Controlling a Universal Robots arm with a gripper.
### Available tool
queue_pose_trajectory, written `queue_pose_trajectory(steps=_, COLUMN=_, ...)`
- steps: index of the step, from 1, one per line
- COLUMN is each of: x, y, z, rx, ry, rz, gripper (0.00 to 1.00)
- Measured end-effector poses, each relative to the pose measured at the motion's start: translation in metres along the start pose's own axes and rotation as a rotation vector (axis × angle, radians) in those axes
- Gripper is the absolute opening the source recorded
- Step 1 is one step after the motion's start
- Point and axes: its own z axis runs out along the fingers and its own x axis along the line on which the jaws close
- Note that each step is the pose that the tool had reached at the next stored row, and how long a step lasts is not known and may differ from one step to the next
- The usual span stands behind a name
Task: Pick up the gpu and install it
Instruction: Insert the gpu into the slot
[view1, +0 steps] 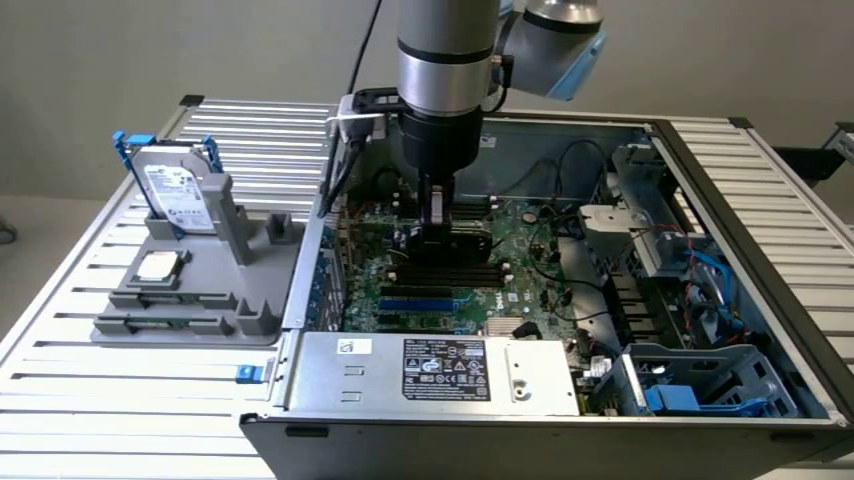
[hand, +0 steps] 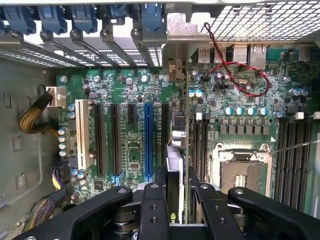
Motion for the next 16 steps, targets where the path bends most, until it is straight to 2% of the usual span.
queue_pose_trajectory(steps=2, x=0.006, y=-0.0001, z=0.0002, rx=0.0, ry=0.0, rz=0.0, gripper=0.27)
queue_pose_trajectory(steps=10, x=0.011, y=-0.0001, z=0.0007, rx=-0.0007, ry=0.0, rz=0.0, gripper=0.27)
queue_pose_trajectory(steps=16, x=0.022, y=-0.0019, z=0.0011, rx=-0.0062, ry=-0.0049, rz=0.0, gripper=0.27)
